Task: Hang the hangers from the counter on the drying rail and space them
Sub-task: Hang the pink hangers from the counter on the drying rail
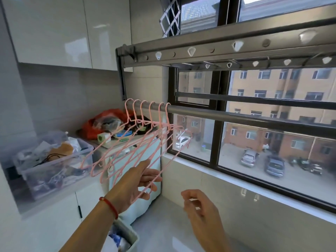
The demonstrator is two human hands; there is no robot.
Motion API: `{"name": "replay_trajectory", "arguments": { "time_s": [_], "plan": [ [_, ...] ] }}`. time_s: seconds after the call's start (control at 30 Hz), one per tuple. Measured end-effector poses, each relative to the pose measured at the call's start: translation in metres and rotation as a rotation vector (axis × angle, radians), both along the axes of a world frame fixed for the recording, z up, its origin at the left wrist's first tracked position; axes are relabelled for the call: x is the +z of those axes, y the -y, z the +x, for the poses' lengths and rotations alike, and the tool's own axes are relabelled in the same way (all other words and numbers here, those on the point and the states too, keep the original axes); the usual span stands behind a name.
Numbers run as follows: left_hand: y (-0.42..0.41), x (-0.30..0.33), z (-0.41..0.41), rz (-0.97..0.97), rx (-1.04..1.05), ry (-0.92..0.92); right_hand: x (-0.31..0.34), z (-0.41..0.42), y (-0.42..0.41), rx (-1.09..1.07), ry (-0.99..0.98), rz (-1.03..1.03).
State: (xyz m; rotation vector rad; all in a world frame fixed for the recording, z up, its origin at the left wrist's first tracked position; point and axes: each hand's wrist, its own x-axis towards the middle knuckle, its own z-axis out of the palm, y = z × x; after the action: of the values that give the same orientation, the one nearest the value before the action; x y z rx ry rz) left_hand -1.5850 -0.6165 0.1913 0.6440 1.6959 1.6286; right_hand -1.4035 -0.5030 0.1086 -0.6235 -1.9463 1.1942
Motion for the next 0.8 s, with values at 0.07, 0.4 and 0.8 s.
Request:
{"name": "replay_trajectory", "arguments": {
  "time_s": [0.07,0.4,0.8],
  "plan": [
    [-0.001,-0.001,-0.001,-0.003,0.003,-0.005,-0.002,-0.001,-0.001,0.007,0.006,0.0],
    [-0.005,-0.008,0.004,0.0,0.006,-0.063,-0.004,0.011,-0.006,0.018,0.025,0.01],
    [0.025,-0.091,0.014,0.165,0.126,0.285,-0.025,0.045,0.003,-0.038,0.063,-0.066]
  ]
}}
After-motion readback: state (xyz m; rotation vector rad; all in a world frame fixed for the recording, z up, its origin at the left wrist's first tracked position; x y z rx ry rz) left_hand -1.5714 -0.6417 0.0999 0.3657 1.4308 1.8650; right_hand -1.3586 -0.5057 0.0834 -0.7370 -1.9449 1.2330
